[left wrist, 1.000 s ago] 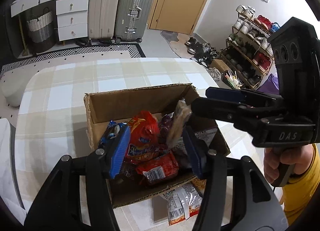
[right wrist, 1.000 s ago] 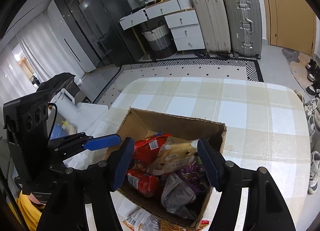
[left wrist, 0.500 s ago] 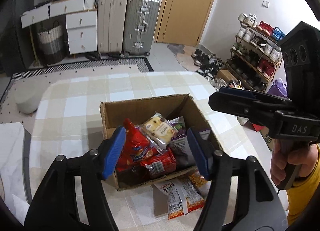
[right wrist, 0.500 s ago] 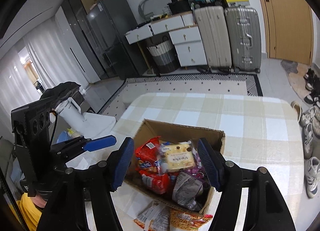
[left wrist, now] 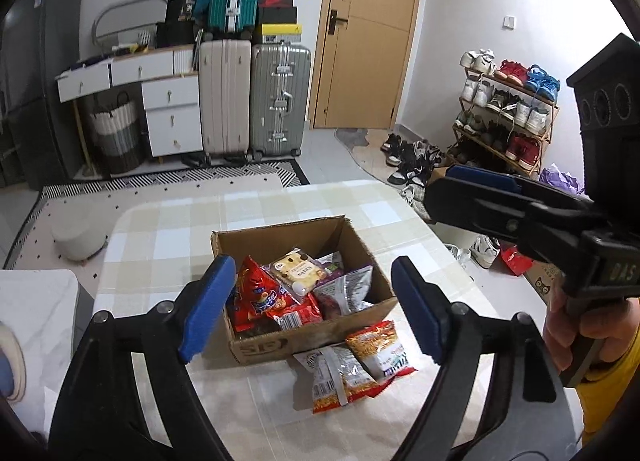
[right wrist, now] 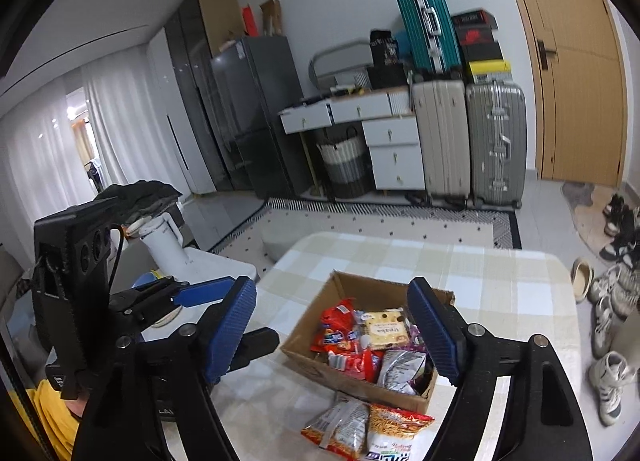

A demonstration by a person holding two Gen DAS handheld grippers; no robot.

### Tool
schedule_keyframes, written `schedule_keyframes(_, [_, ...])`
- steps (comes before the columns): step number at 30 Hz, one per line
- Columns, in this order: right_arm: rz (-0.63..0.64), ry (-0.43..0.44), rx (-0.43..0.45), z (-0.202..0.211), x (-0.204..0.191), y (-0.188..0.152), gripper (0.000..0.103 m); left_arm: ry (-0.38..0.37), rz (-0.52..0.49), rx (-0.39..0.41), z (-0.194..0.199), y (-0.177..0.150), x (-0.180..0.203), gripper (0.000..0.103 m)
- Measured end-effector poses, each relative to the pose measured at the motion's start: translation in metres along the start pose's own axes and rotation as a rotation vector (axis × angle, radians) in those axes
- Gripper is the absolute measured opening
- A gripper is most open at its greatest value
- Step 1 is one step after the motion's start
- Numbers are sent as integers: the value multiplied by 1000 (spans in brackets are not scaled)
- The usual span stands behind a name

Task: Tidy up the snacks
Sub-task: 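Move both open tools back toward the two noodle-snack bags on the table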

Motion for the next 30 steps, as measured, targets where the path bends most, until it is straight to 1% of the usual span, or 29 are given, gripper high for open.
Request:
schedule_keyframes(2, [16,2,25,15,-10,2,82,6,-5,19,20,0,8,81])
schedule_keyframes(4, [31,0,54,30,-18,3,89,16,-8,34,33,3,11,81])
schedule_keyframes(8, [67,1,122,63,-36,5,90,25,-18,70,70,1,24,83])
schedule_keyframes(10, [81,3,152,78,-44,3,93,36,-23,93,87,-1,29,85])
schedule_keyframes(12, [104,-15,188,95,-51,-1,98,40,-23,109,98,-3,32,86])
schedule_keyframes(14, [132,-56,232,111,-57,-6,99,41,-22,130,113,-8,35,87])
schedule_keyframes(16, [151,-71,262,122,-61,-11,102,48,-19,143,124,-13,36,87])
schedule_keyframes(18, [155,-88,295,134,-61,-20,102,56,-11,155,135,-22,36,88])
schedule_keyframes(19, [156,-93,304,137,-61,-24,102,59,-7,160,140,-26,36,92])
schedule_keyframes(20, [159,-97,311,141,-61,-30,102,61,0,165,144,-29,35,101])
schedule_keyframes(21, [159,-100,314,143,-60,-35,102,67,9,173,145,-31,33,103])
schedule_keyframes(23, [153,-112,320,147,-59,-47,102,79,19,188,150,-40,29,103])
schedule_keyframes(26, [128,-121,316,147,-51,-64,102,100,27,185,153,-58,25,103])
schedule_keyframes(30, [73,-127,295,135,-35,-87,102,123,47,169,141,-83,16,103])
Point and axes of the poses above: each gripper's, at about its wrist camera, not at the fingertips, and z roughly against the way its jaws point, x to its right, y to its top, the point moved 8 cm from there along -z, roughly the way its jaws point, and after that the axes turned 1 degree about x, right-handed, at the moved point
